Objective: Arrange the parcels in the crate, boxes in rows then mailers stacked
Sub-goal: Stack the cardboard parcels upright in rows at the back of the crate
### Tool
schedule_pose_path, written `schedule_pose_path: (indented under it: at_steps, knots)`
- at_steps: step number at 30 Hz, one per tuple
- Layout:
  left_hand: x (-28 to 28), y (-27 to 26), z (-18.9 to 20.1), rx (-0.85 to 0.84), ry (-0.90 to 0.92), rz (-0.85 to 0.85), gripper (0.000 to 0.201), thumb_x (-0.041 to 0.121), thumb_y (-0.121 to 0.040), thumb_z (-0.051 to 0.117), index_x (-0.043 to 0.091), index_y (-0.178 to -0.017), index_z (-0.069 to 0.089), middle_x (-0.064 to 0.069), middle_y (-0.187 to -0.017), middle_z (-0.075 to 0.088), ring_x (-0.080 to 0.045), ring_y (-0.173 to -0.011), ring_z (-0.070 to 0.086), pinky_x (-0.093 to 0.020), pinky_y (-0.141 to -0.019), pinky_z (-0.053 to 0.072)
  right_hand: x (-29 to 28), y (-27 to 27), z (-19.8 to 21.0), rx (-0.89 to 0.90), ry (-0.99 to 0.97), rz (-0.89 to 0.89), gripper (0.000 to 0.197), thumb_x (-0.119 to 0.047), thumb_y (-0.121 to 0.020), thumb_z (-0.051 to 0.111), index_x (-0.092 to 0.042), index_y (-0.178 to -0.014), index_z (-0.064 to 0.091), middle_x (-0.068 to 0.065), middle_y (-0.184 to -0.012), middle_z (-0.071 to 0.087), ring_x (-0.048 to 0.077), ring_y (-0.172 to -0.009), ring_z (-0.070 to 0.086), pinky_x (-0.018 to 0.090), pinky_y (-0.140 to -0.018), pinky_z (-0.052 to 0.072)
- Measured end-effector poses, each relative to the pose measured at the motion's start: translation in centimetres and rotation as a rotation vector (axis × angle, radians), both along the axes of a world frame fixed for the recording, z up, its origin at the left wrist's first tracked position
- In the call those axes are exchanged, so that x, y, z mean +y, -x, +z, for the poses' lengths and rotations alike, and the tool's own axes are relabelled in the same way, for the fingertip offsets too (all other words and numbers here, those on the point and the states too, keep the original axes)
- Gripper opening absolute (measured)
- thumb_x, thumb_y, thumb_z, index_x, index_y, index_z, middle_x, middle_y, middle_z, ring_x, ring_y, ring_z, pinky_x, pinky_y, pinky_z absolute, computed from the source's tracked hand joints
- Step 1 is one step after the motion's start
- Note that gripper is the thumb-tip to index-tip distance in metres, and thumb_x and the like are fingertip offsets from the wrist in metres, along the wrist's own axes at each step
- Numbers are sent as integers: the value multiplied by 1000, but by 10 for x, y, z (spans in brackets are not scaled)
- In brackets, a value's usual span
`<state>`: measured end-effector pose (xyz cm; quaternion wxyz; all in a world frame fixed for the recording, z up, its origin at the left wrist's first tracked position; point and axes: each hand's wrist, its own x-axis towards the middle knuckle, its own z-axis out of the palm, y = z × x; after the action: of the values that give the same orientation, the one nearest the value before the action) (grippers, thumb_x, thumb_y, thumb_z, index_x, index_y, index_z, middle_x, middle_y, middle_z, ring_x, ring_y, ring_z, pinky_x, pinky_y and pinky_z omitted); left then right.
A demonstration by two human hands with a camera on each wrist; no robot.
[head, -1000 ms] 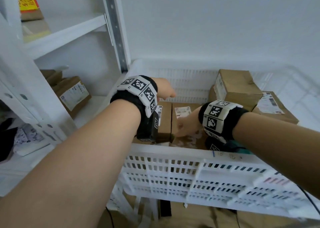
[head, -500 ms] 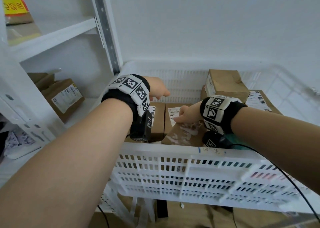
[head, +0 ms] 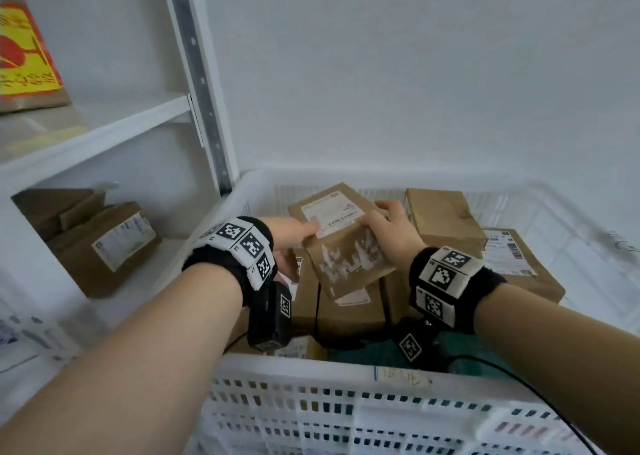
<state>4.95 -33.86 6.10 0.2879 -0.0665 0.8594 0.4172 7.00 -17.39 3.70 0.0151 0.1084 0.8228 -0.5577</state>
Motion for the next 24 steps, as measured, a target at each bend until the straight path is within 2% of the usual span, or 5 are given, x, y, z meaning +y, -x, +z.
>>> schedule_pose_path:
  at_steps: [3, 8, 19, 21, 24]
  knots:
    - [2, 10, -8, -35, -130, 80, 50, 42, -98, 42, 7, -134, 44, -14, -104, 63, -30, -87, 64, -48, -96, 50, 1, 2, -10, -38, 130, 24, 57, -30, -91, 51, -16, -142, 29, 8, -123, 55, 26, -106, 60, 44, -93, 51]
    - [7, 25, -19, 16, -110, 64, 41, 27, -98, 48, 6, -133, 44, -17, -126, 60, -33, -105, 62, -45, -93, 53, 9, 5, -21, -87, 232, 118, 56, -7, -95, 49, -15, -145, 27, 7, -125, 57, 21, -101, 59, 37, -86, 53]
    - [12, 40, -45, 4, -12, -60, 29, 35, -87, 65, 27, -111, 51, 4, -113, 65, -19, -112, 63, -41, -101, 48, 34, 30, -45, -91, 208, 13, 93, -26, -63, 85, -27, -141, 35, 3, -127, 58, 24, -100, 67, 45, -86, 57]
    - [10, 46, -44, 7, 25, -91, 39, 36, -81, 71, 27, -112, 50, 8, -118, 62, -17, -117, 59, -41, -103, 47, 32, 35, -48, -83, 196, 5, 98, -28, -58, 87, -27, -140, 33, 2, -132, 54, 23, -105, 64, 44, -90, 55]
    - [11, 57, -46, 219, 230, -46, 111, 52, -49, 86, 26, -142, 30, 1, -145, 43, -22, -132, 44, -47, -109, 38, 28, 38, -46, -34, -62, 32, 102, -33, -56, 87, -27, -140, 29, 2, -131, 46, 22, -114, 53, 42, -96, 50]
